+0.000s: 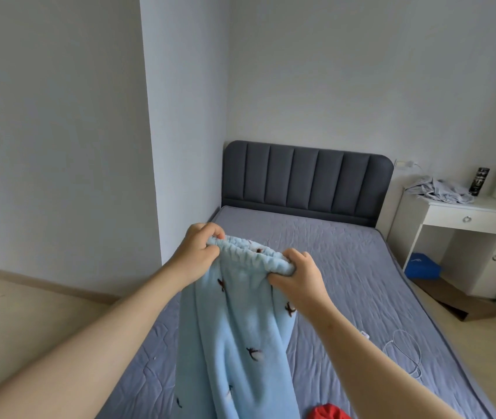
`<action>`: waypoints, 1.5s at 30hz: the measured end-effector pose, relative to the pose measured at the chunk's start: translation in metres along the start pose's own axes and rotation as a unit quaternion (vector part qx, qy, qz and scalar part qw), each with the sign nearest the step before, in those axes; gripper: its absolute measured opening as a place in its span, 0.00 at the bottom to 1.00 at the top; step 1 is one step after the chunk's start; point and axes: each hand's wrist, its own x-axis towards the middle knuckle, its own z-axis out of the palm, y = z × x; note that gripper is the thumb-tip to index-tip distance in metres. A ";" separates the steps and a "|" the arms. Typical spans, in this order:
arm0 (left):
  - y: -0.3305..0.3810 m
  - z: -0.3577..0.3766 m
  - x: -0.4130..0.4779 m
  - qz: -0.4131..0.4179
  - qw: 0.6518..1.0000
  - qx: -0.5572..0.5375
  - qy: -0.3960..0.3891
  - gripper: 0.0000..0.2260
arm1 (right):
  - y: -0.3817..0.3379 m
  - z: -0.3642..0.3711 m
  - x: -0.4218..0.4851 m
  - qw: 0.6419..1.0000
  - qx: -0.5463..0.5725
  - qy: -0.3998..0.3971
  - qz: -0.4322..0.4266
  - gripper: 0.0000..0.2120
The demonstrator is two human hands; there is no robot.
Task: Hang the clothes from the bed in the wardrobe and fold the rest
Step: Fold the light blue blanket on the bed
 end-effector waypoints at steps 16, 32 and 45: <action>0.012 0.006 -0.009 -0.010 0.977 -0.131 -0.170 0.23 | -0.010 -0.007 0.005 0.939 0.305 -0.027 0.153 0.05; 0.023 -0.009 0.012 -0.125 0.902 -0.412 -0.042 0.22 | 0.002 -0.008 0.001 0.894 0.367 -0.194 0.167 0.22; 0.046 -0.053 0.061 -0.099 0.924 0.370 0.018 0.04 | -0.051 -0.036 0.056 0.986 0.134 0.060 0.081 0.04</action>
